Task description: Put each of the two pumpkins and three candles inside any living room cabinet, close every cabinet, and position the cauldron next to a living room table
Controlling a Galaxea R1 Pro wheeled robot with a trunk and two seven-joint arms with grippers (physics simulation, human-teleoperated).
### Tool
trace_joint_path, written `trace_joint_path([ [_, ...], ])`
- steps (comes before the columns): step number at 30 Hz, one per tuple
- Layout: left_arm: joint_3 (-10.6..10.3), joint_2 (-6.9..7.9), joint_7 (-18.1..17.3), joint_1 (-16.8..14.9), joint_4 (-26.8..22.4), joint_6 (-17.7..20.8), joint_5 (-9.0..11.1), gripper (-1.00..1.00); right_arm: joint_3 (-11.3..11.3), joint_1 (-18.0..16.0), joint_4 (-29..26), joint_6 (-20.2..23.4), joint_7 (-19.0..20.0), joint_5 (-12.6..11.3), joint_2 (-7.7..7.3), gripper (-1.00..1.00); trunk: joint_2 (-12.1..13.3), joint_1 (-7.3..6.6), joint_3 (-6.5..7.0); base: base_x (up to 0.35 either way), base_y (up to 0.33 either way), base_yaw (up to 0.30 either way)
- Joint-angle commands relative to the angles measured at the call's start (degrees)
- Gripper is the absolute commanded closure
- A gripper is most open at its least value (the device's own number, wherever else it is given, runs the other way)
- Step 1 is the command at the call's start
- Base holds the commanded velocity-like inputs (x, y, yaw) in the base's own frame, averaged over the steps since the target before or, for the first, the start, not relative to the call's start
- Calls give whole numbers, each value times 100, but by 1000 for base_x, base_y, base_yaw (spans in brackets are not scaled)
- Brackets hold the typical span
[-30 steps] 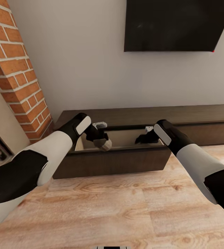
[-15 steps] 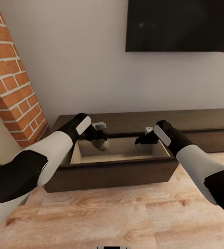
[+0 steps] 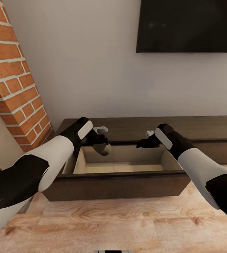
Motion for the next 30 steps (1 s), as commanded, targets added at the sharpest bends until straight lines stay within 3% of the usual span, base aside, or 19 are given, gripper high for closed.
trace_joint_path([
  [1, -28, -1, 47, -2, -7, 9, 92, 100, 35, -2, -8, 11, -60, -64, -7, -100, -2, -1, -6, 3, 0, 76],
  [7, -43, -4, 58, 6, 0, 9, 92, 100, 35, 6, 0, 11, -61, -64, 11, -100, -2, -1, -6, 35, -23, 55],
  [12, -49, -4, 61, 10, 1, 1, 85, 100, 35, 228, 2, 11, -78, -57, 174, -100, -2, -1, -8, 192, -167, 226],
  [15, -60, -4, 63, 10, 7, 1, 71, 100, 35, 259, 5, 11, -87, -56, 195, -100, -2, -1, -9, 214, -199, 79],
  [17, -79, 0, 67, 10, 9, 1, -43, 100, 35, 278, 6, 11, -105, -56, 200, -100, -2, -1, -9, 100, -93, 30],
  [18, -87, 3, 65, 10, 13, 1, -271, 100, 35, 289, 6, 11, -116, -56, 203, -100, -2, -1, -9, 32, -30, 10],
  [21, -91, 3, 63, 11, 17, 1, -451, 100, 35, 294, 8, 11, -120, -55, 204, -100, -2, -1, -9, 20, -18, 6],
  [30, -93, -3, 51, 16, 203, 1, -582, 100, 35, 297, 15, 11, -123, -63, 205, -100, -2, -1, -9, 3, -3, 1],
])
